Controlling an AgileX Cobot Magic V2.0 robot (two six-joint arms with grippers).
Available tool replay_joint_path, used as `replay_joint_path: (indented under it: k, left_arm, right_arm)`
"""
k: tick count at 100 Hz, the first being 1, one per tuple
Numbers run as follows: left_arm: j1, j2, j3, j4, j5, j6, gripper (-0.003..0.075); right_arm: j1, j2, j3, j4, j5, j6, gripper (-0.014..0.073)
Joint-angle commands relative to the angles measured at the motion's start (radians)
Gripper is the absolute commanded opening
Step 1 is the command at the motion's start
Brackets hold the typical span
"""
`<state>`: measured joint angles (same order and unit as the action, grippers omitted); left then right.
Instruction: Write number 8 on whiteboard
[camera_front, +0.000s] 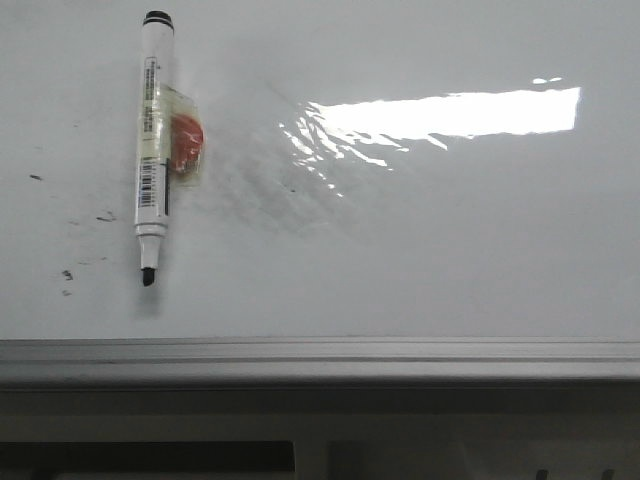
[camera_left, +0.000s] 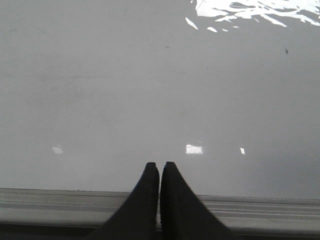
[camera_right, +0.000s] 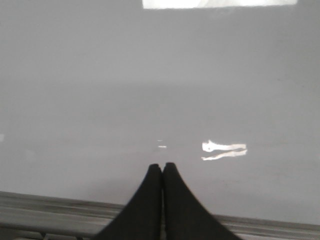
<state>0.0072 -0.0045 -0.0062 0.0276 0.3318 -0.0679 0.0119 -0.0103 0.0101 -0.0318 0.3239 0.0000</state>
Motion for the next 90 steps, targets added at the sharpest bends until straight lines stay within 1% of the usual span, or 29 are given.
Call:
replay_joint_path:
  k: [1,53,65,90]
  left_arm:
    - [-0.007,-0.028,0.039,-0.002,-0.047,-0.01,-0.002]
    - [-0.007,-0.028,0.039,0.001,-0.047,-0.01,-0.002]
    - [-0.007,-0.028,0.039,0.05,-0.07,-0.008,-0.002]
    - [-0.007,-0.028,0.039,0.036,-0.124,-0.008,-0.002]
  right_arm:
    - [-0.004,-0.022,0.014,-0.005,-0.025,-0.011,-0.0064]
    - [-0.004,-0.022,0.014,-0.005,-0.025,-0.011,-0.0064]
    - [-0.004,-0.022,0.014,-0.005,-0.025,-0.011,-0.0064]
    - [-0.004,-0.022,0.014,-0.005,-0.032,-0.011,-0.0064]
